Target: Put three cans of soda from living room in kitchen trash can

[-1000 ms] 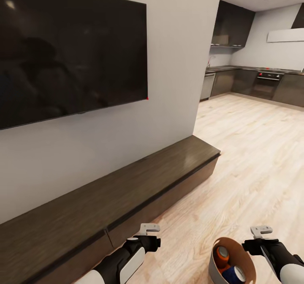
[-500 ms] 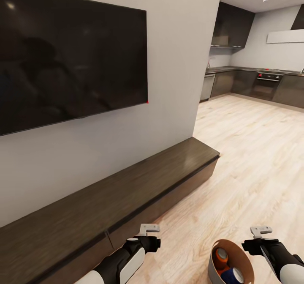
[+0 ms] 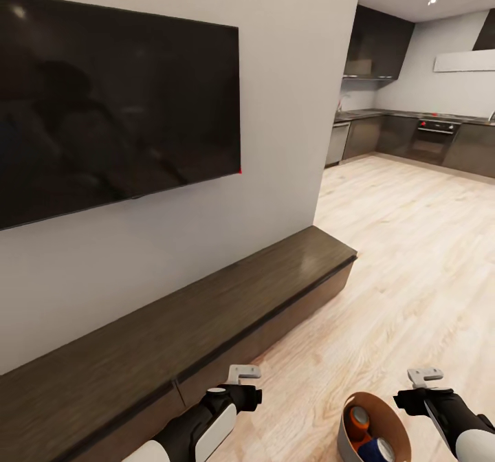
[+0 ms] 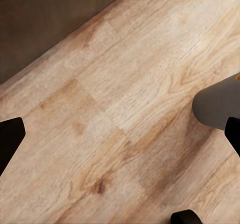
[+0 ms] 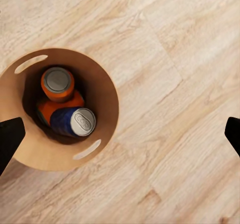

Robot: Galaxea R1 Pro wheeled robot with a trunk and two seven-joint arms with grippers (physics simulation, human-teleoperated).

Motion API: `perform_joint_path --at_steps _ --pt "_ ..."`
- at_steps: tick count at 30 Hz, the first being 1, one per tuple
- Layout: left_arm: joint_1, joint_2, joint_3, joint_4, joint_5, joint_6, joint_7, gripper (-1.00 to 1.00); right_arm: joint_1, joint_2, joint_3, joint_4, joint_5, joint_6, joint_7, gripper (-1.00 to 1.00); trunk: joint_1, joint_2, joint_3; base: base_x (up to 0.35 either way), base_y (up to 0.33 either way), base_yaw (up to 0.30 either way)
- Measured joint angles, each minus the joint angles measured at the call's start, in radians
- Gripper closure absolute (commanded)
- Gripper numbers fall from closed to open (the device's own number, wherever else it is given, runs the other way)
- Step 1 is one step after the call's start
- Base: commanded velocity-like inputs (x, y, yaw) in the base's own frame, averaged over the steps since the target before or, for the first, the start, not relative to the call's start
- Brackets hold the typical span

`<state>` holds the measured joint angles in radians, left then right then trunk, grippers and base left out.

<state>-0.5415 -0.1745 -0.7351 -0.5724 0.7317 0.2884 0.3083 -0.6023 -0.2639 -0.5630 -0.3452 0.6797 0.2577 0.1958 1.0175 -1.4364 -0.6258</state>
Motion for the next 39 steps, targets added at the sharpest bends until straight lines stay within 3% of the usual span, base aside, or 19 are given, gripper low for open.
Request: perform_joint_path --at_steps 39 --pt "0.0 0.0 -0.001 0.0 0.0 -0.002 0.0 -1.0 0.001 0.0 0.0 -0.001 0.0 -0.001 0.016 -1.0 -0.15 0.273 0.122 0.0 0.0 0.0"
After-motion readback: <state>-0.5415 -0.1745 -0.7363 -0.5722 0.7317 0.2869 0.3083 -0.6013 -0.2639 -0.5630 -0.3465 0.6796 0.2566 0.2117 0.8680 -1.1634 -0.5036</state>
